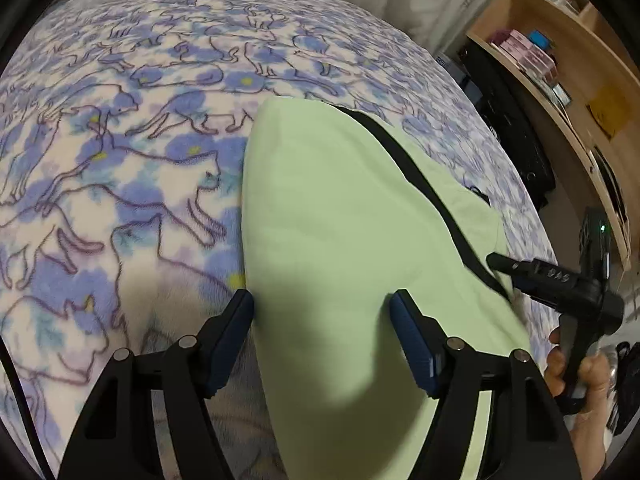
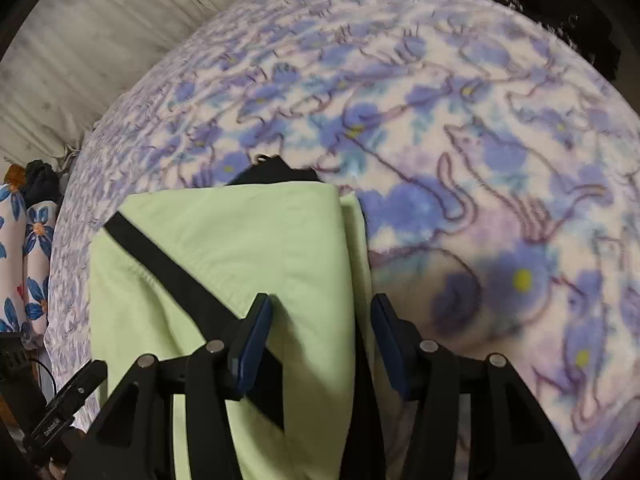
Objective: Fold large clothes
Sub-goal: 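Lay the flipped green bundle down and press it flat with both tools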
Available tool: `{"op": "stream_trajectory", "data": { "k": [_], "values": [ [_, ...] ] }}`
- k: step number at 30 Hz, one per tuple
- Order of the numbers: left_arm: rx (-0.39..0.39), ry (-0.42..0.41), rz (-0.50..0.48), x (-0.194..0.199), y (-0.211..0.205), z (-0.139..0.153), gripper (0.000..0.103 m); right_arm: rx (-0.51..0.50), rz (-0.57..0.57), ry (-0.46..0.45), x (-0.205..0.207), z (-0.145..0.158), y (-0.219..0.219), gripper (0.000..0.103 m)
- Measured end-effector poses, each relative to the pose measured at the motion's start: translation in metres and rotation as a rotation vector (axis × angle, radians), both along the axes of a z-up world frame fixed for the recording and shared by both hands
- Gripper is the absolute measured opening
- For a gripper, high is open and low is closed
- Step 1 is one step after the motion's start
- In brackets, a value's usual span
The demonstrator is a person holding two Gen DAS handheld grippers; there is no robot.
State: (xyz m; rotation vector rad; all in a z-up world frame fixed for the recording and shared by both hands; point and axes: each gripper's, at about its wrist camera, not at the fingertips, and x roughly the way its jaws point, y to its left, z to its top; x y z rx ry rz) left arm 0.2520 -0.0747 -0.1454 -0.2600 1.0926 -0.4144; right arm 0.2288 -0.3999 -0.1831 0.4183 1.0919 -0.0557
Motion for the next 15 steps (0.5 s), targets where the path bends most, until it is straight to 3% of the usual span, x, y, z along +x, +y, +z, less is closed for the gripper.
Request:
{"op": "stream_trajectory", "data": {
  "k": [2, 6, 8, 11, 13, 15],
  "values": [
    [0.012, -0.008, -0.003, 0.001, -0.003, 0.0, 0.069, -0.071, 0.019, -0.019, 0.0, 0.005, 0.004, 0.006],
    [0.029, -0.025, -0.016, 0.003, -0.008, -0.002, 0.07, -0.161, 0.023, -0.084, -0.001, 0.018, -0.001, 0.001],
    [0.045, -0.039, -0.017, 0.004, -0.01, -0.005, 0.071, -0.152, 0.015, -0.062, 0.004, 0.01, -0.008, 0.001],
    [0.074, -0.054, -0.017, 0.003, -0.013, -0.01, 0.072, -0.228, 0.004, 0.005, 0.011, -0.011, -0.012, 0.0],
    [0.068, -0.048, -0.015, 0.003, -0.011, -0.009, 0.072, -0.18, -0.006, 0.038, 0.011, -0.019, -0.023, 0.0],
    [0.065, -0.04, -0.012, 0.001, -0.009, -0.005, 0.072, -0.168, -0.023, 0.024, 0.004, -0.005, -0.027, 0.0]
  ]
}}
